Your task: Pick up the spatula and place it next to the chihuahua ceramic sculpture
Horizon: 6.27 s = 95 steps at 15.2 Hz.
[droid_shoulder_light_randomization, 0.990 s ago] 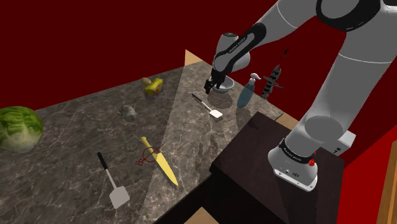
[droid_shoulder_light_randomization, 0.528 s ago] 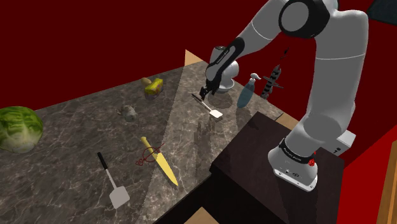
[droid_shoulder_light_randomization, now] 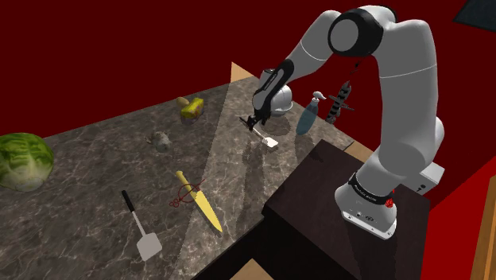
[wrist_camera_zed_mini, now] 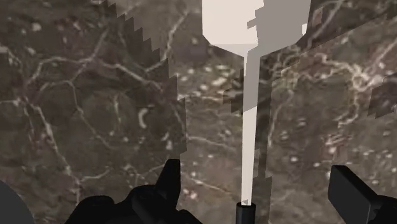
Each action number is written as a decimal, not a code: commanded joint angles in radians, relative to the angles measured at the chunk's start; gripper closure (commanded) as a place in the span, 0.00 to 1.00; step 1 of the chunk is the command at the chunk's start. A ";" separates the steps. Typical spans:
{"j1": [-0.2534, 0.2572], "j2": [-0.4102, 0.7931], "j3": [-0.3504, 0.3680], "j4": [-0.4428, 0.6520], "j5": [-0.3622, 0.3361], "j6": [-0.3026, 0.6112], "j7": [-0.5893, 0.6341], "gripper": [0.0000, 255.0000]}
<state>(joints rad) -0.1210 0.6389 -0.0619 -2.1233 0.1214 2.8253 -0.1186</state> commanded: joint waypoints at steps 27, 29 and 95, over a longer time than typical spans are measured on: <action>0.008 -0.070 -0.011 -0.022 -0.008 -0.048 0.006 1.00; 0.011 -0.096 -0.016 -0.029 -0.011 -0.067 0.008 1.00; 0.309 0.681 0.018 1.428 -0.098 -0.747 0.452 1.00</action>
<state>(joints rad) 0.1889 1.2958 -0.0436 -0.7187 0.0229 2.0835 0.3328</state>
